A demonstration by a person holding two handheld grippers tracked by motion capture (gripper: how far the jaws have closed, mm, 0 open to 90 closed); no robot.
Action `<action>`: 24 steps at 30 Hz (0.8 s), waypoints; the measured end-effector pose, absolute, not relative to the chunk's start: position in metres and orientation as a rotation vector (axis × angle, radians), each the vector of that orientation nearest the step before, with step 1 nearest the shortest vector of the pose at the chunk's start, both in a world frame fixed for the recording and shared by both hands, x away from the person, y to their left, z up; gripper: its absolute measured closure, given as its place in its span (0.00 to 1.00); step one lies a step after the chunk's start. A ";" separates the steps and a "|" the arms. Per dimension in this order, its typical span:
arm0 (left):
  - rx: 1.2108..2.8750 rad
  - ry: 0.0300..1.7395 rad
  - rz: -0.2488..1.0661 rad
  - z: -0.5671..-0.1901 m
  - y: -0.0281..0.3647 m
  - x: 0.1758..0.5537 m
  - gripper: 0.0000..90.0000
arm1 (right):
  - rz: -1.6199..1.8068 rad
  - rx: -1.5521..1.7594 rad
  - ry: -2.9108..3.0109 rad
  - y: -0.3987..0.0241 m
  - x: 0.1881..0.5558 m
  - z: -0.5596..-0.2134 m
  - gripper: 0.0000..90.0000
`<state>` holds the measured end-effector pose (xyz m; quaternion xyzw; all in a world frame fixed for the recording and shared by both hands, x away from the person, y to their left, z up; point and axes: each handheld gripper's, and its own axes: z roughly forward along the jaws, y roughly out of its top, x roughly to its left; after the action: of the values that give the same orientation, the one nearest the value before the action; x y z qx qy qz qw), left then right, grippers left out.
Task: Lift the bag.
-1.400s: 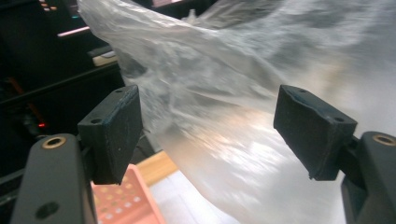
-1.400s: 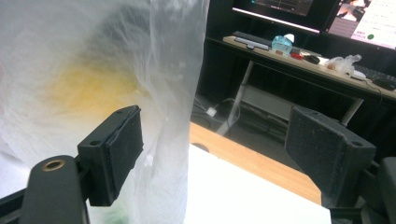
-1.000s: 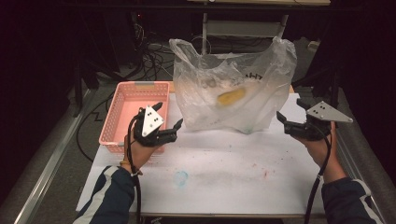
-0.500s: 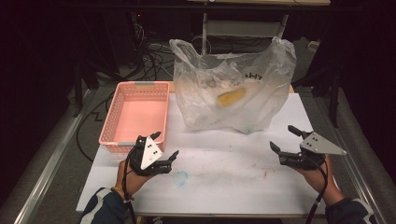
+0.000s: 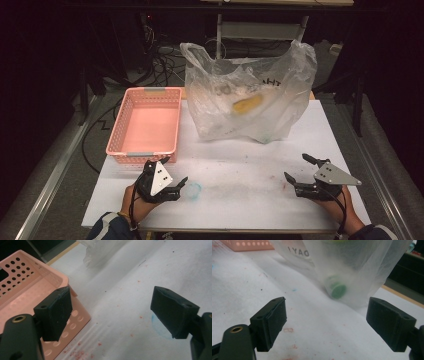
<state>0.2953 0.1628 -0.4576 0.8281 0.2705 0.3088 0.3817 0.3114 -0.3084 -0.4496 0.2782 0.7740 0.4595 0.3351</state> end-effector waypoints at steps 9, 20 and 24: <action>2.099 0.685 0.791 -0.455 0.164 0.294 0.19 | 1.187 0.698 2.011 -0.306 0.307 -0.447 0.19; 2.099 0.691 0.783 -0.455 0.162 0.297 0.19 | 1.178 0.708 2.005 -0.310 0.307 -0.446 0.19; 2.096 0.692 0.785 -0.455 0.162 0.299 0.19 | 1.180 0.707 1.999 -0.310 0.307 -0.445 0.19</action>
<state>0.2986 0.1617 -0.4548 0.8243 0.2721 0.3086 0.3888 0.3066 -0.3102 -0.4453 0.2730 0.7718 0.4555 0.3497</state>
